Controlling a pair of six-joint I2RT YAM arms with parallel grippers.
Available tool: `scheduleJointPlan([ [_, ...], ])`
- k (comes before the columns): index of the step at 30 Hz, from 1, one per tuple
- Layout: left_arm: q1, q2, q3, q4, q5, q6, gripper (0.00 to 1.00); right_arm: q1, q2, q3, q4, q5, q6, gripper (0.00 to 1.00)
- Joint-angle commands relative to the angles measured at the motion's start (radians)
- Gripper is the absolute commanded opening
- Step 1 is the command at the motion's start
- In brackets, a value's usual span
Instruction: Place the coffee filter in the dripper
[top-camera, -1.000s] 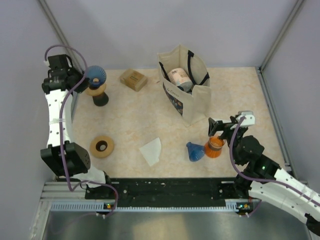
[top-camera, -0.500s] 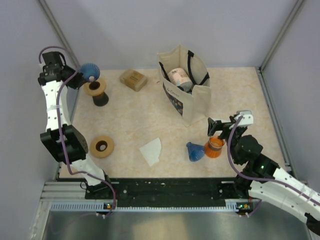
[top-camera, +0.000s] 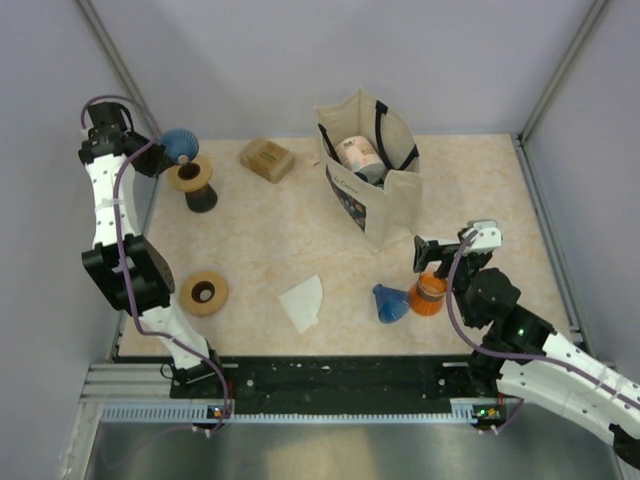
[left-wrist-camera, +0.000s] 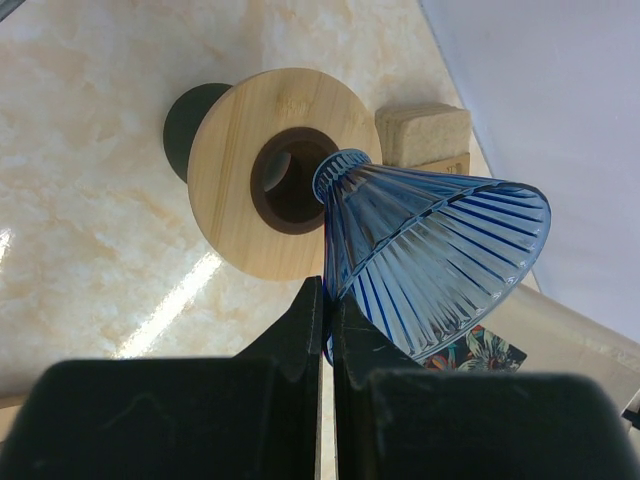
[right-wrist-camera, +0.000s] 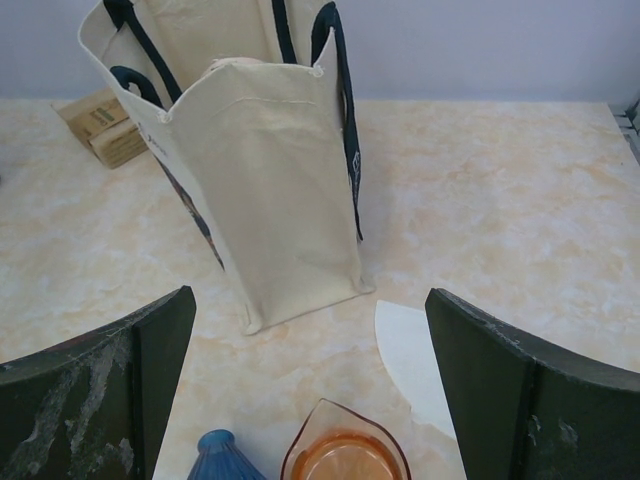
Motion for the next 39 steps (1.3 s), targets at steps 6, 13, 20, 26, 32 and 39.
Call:
scheduleJointPlan([
  [6, 0.009, 0.054, 0.073, 0.011, 0.010, -0.025, 0.00, 0.008, 0.036, 0.007, 0.021, 0.016, -0.015, 0.99],
  [13, 0.009, 0.082, 0.073, -0.011, 0.001, -0.039, 0.00, 0.008, 0.052, 0.016, 0.015, 0.020, -0.018, 0.99],
  [20, 0.012, 0.116, 0.085, -0.037, 0.001, -0.048, 0.00, 0.010, 0.048, 0.014, 0.016, 0.019, -0.018, 0.99],
  [26, 0.017, 0.137, 0.122, -0.100, -0.003, -0.056, 0.00, 0.008, 0.050, 0.014, 0.030, 0.017, -0.021, 0.99],
  [32, 0.015, 0.137, 0.145, -0.115, 0.047, -0.059, 0.00, 0.008, 0.048, 0.011, 0.024, 0.017, -0.019, 0.99],
  [39, 0.017, 0.145, 0.160, -0.138, 0.020, -0.067, 0.00, 0.010, 0.032, 0.013, 0.019, 0.020, -0.008, 0.99],
])
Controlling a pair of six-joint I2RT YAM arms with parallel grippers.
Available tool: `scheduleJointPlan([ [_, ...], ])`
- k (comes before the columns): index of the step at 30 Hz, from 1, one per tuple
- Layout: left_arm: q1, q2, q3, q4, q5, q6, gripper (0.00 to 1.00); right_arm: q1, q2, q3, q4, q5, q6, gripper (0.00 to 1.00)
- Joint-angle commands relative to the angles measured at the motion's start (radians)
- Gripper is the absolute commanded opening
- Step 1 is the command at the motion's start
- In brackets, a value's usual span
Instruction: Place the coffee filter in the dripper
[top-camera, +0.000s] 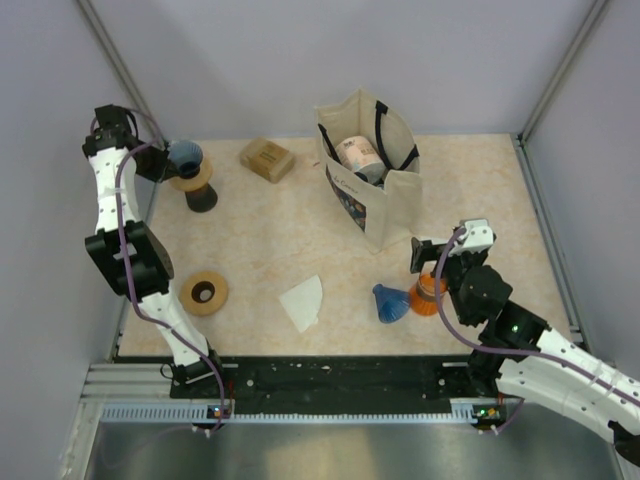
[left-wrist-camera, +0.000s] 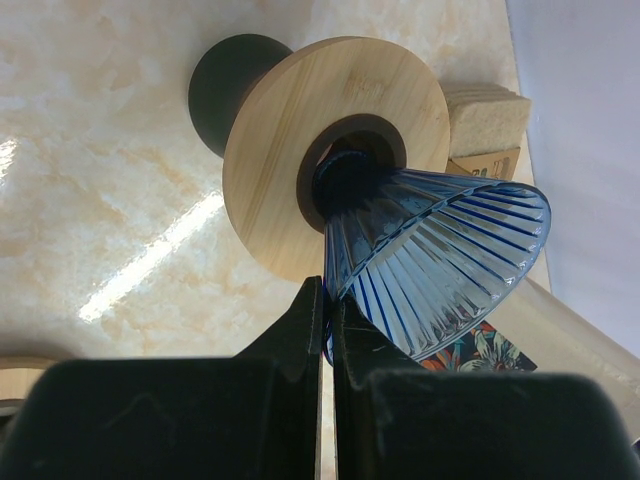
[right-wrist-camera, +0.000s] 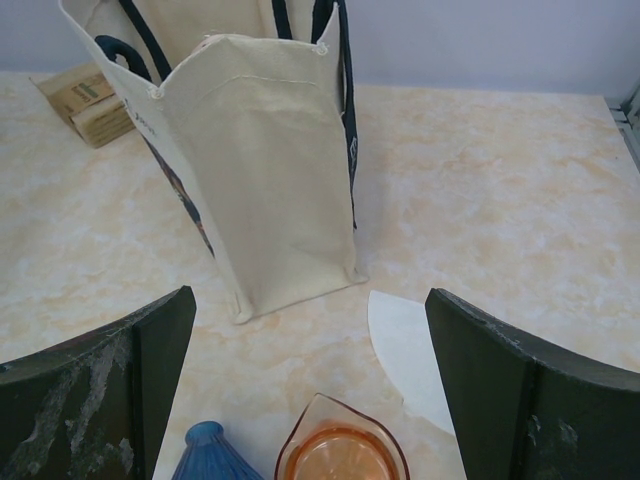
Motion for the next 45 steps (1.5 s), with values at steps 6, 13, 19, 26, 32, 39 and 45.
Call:
scheduleJointPlan([
  [6, 0.007, 0.038, 0.074, -0.035, -0.009, -0.012, 0.00, 0.008, -0.022, 0.009, 0.023, 0.030, 0.003, 0.99],
  [13, 0.009, 0.066, 0.090, -0.071, -0.038, -0.016, 0.00, 0.010, -0.030, 0.008, 0.025, 0.036, 0.006, 0.99],
  [19, 0.007, 0.069, 0.101, -0.098, -0.059, -0.001, 0.00, 0.010, -0.042, 0.006, 0.026, 0.038, 0.010, 0.99],
  [26, 0.009, 0.046, 0.108, -0.076, -0.043, 0.016, 0.35, 0.008, -0.048, -0.001, 0.037, 0.039, 0.010, 0.99],
  [32, 0.009, 0.028, 0.127, -0.055, -0.008, 0.042, 0.63, 0.008, -0.042, 0.002, 0.037, 0.048, 0.007, 0.99],
  [39, 0.009, -0.015, 0.127, -0.044, -0.025, 0.073, 0.99, 0.007, -0.044, 0.006, 0.033, 0.044, 0.009, 0.99],
  [45, -0.006, -0.136, 0.044, -0.039, 0.046, 0.126, 0.99, 0.008, -0.041, 0.005, 0.033, 0.042, 0.007, 0.99],
])
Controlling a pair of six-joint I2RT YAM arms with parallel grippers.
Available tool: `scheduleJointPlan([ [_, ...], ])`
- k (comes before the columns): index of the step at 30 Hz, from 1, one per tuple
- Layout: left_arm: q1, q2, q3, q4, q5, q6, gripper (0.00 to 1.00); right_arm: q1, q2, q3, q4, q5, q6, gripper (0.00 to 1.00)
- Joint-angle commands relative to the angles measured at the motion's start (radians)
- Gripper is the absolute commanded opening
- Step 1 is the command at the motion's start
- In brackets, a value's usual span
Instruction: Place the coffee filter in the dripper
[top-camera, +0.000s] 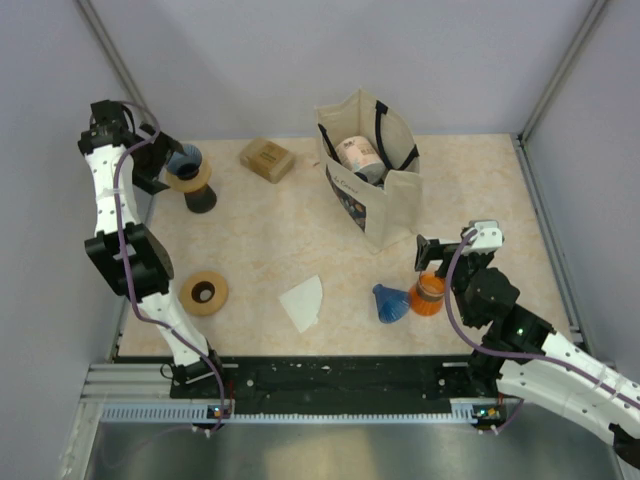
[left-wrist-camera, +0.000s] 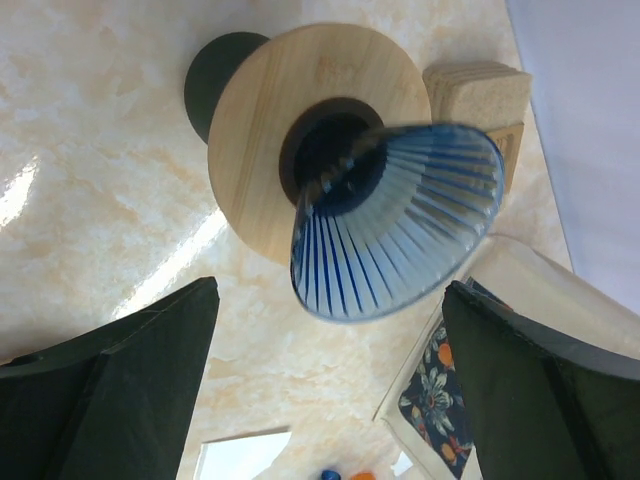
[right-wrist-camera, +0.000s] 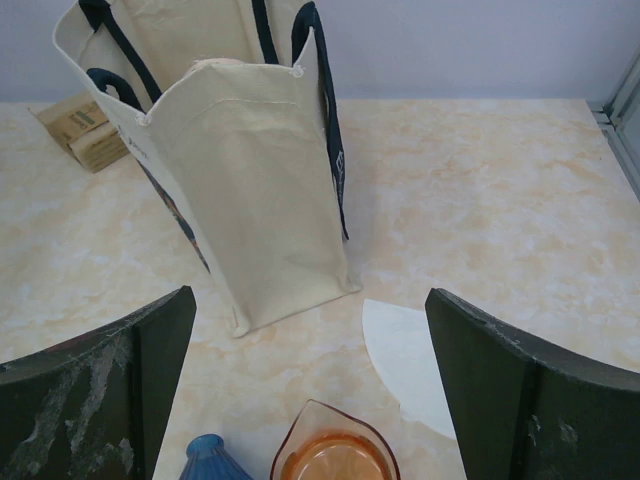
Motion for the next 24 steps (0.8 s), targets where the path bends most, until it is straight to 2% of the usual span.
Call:
scheduleJointPlan([
  [1, -0.016, -0.210, -0.083, 0.036, 0.039, 0.062, 0.99, 0.008, -0.002, 0.005, 0.030, 0.005, 0.003, 0.99],
  [5, -0.113, -0.503, -0.388, 0.187, -0.041, 0.085, 0.99, 0.010, 0.000, 0.010, 0.027, -0.028, 0.003, 0.99],
  [8, -0.289, -0.716, -0.612, 0.289, -0.192, 0.117, 0.99, 0.008, 0.006, 0.031, 0.007, -0.085, 0.019, 0.99],
  [11, -0.441, -0.878, -0.848, 0.386, -0.199, 0.100, 0.99, 0.008, 0.014, 0.070, -0.042, -0.174, 0.037, 0.99],
  [12, -0.464, -0.919, -0.915, 0.427, -0.149, 0.103, 0.99, 0.008, 0.015, 0.082, -0.048, -0.211, 0.042, 0.99],
  [16, -0.532, -0.959, -1.107, 0.465, -0.060, 0.083, 0.99, 0.008, 0.095, 0.131, -0.076, -0.355, 0.092, 0.99],
  [19, -0.567, -0.947, -1.214, 0.504, 0.037, 0.077, 0.99, 0.010, 0.251, 0.175, -0.081, -0.482, 0.166, 0.98],
  [22, -0.578, -0.935, -1.379, 0.620, 0.172, 0.060, 0.99, 0.008, 0.398, 0.194, -0.024, -0.631, 0.261, 0.98],
  [24, -0.587, -0.915, -1.455, 0.678, 0.196, 0.050, 0.99, 0.010, 0.481, 0.208, 0.027, -0.717, 0.319, 0.98],
])
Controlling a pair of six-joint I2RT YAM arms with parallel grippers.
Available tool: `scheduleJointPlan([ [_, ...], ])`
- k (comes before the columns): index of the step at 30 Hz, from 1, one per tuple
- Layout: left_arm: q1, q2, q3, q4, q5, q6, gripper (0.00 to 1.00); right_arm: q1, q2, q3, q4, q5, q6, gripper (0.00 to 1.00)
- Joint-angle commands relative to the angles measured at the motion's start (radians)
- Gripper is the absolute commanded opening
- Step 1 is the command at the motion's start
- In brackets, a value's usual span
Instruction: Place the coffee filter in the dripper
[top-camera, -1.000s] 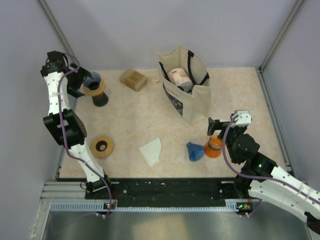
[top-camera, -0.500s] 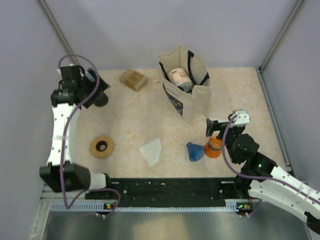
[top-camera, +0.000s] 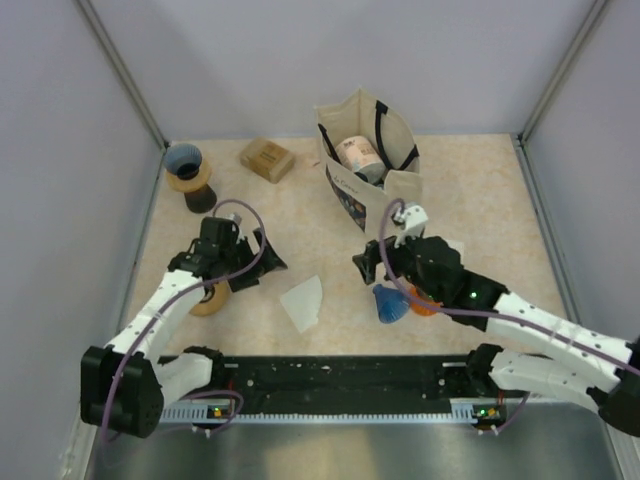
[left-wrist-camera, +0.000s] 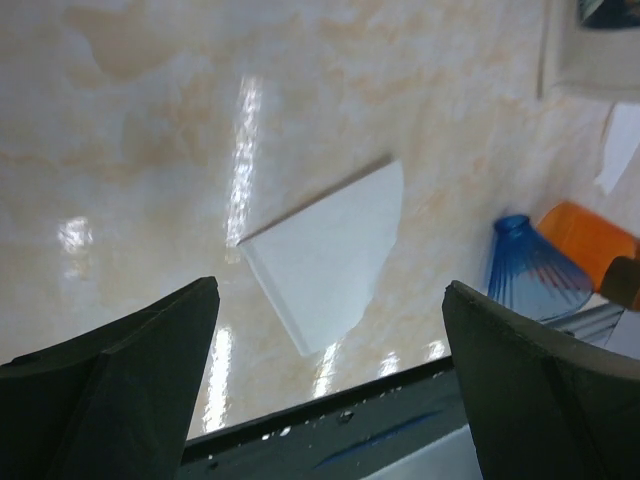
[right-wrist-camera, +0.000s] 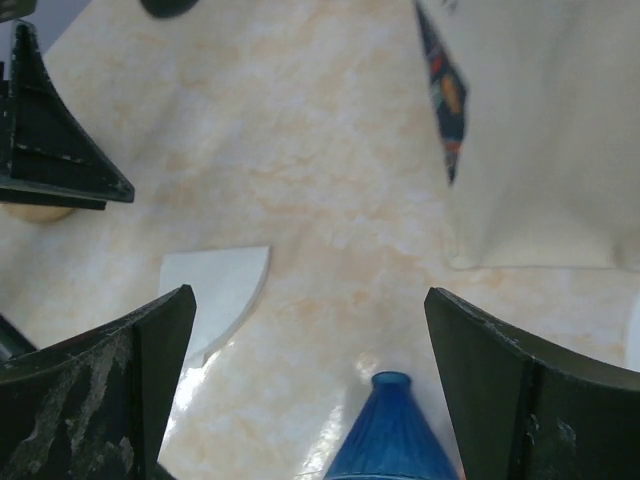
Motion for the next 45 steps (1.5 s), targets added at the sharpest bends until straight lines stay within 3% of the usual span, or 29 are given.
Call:
scheduleJointPlan([
  [1, -0.021, 0.026, -0.155, 0.202, 0.143, -0.036, 0.99, 0.010, 0.178, 0.044, 0.073, -0.281, 0.173, 0.98],
  [8, -0.050, 0.164, -0.252, 0.438, 0.242, -0.113, 0.99, 0.028, 0.340, -0.024, 0.286, -0.351, 0.383, 0.98],
  [12, -0.055, 0.215, -0.253, 0.441, 0.228, -0.117, 0.99, 0.030, 0.422, -0.051, 0.352, -0.345, 0.489, 0.96],
  [22, -0.071, 0.212, -0.319, 0.463, 0.217, -0.169, 0.99, 0.033, 0.617, -0.002, 0.312, -0.306, 0.632, 0.84],
  [33, -0.098, 0.170, -0.378, 0.481, 0.203, -0.214, 0.99, 0.043, 0.777, 0.024, 0.391, -0.406, 0.688, 0.77],
  [45, -0.121, 0.193, -0.375, 0.497, 0.191, -0.231, 0.99, 0.048, 0.783, 0.018, 0.476, -0.454, 0.699, 0.68],
])
